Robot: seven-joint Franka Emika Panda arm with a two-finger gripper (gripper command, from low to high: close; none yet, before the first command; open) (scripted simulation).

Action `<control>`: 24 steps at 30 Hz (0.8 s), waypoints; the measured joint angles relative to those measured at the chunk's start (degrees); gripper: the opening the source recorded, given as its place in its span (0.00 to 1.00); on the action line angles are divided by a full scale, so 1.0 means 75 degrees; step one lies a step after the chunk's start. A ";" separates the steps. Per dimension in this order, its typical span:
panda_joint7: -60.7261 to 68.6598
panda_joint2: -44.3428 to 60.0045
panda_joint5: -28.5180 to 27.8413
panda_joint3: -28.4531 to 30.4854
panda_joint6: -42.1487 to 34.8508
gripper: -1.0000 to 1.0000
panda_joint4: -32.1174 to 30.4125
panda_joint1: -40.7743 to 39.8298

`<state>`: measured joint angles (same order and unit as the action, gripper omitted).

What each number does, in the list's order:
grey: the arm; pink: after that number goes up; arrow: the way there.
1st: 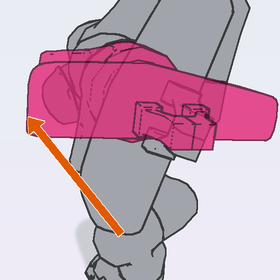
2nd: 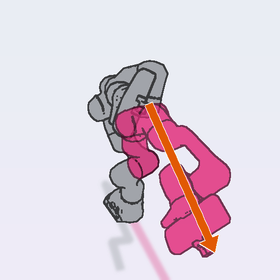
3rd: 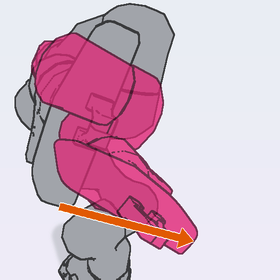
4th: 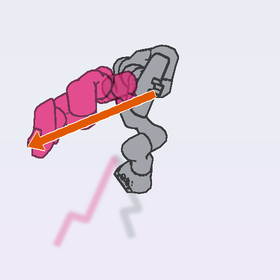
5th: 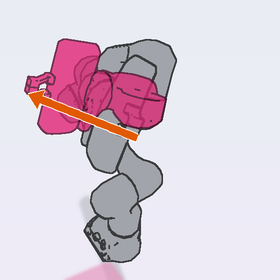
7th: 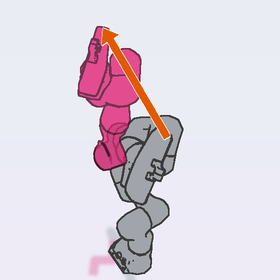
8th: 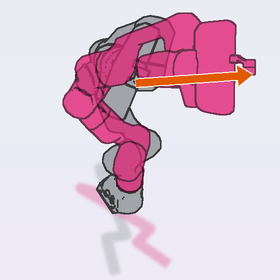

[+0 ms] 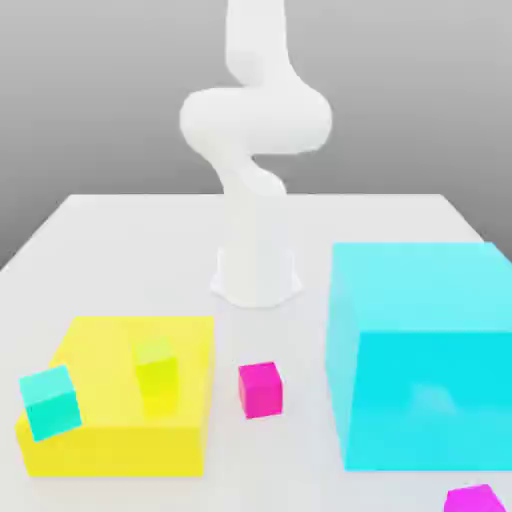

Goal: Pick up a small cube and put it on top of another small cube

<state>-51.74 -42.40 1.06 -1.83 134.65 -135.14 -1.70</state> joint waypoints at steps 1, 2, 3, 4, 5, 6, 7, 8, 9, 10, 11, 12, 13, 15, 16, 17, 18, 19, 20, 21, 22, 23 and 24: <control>-0.0341 0.0197 0.0059 -0.0106 0.0165 0.50 -0.0193 -0.0096; -0.0667 0.0386 0.0118 -0.0212 0.0323 0.50 -0.0378 -0.0191; -0.0993 0.0570 0.0167 -0.0309 0.0477 0.50 -0.0559 -0.0275; -0.1314 0.0753 0.0217 -0.0409 0.0630 0.50 -0.0739 -0.0361; -0.1634 0.0934 0.0266 -0.0509 0.0783 0.50 -0.0917 -0.0445; -0.1952 0.1115 0.0316 -0.0612 0.0934 0.50 -0.1095 -0.0531; -0.2273 0.1295 0.0362 -0.0711 0.1086 0.50 -0.1272 -0.0613; -0.2595 0.1476 0.0406 -0.0810 0.1237 0.50 -0.1450 -0.0693; -0.2916 0.1656 0.0451 -0.0912 0.1388 0.50 -0.1627 -0.0776; -0.3237 0.1836 0.0496 -0.1014 0.1539 0.50 -0.1804 -0.0857; -0.3561 0.2017 0.0537 -0.1112 0.1691 0.50 -0.1981 -0.0936; -0.3882 0.2197 0.0582 -0.1218 0.1842 0.50 -0.2159 -0.1020; -0.4211 0.2378 0.0617 -0.1312 0.1993 0.50 -0.2336 -0.1094; -0.4860 0.2741 0.0695 -0.1505 0.2297 0.50 -0.2690 -0.1244; -0.5192 0.2922 0.0729 -0.1602 0.2448 0.50 -0.2868 -0.1320; -0.5522 0.3105 0.0763 -0.1696 0.2598 0.50 -0.3045 -0.1393; -0.5853 0.3287 0.0795 -0.1788 0.2751 0.50 -0.3222 -0.1465; -0.6190 0.3469 0.0818 -0.1878 0.2904 0.50 -0.3400 -0.1537; -0.6514 0.3652 0.0858 -0.1980 0.3058 0.50 -0.3577 -0.1617; -0.6857 0.3835 0.0875 -0.2066 0.3210 0.50 -0.3755 -0.1686; -0.7203 0.4020 0.0885 -0.2138 0.3363 0.50 -0.3933 -0.1743; -0.7550 0.4204 0.0895 -0.2208 0.3516 0.50 -0.4111 -0.1800; -0.7898 0.4389 0.0903 -0.2279 0.3669 0.50 -0.4289 -0.1859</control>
<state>-110.98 -9.48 7.84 -18.92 162.17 -167.30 -15.64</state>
